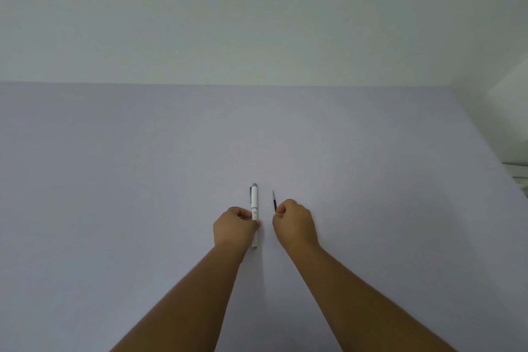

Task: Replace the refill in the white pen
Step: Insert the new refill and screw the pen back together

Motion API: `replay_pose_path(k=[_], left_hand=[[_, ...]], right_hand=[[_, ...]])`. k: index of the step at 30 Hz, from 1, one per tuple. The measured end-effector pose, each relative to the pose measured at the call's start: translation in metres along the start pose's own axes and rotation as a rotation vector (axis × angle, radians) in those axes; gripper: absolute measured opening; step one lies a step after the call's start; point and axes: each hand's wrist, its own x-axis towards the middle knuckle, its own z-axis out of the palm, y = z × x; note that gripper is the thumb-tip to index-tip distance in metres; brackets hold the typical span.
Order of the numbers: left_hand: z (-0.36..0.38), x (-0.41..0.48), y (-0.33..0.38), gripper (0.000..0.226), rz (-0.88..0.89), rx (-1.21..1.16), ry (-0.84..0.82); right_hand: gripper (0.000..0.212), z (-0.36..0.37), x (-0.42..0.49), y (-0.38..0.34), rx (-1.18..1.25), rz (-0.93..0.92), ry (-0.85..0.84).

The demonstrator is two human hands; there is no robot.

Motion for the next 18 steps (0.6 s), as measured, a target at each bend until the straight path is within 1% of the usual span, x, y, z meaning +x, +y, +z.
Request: replay_pose_path(k=[18], left_hand=[[0.0024,-0.0002,-0.0051,0.012,0.016,0.051,0.026]], right_hand=[[0.011,0.0037,-0.0066,0.0034,0.048,-0.033,0.005]])
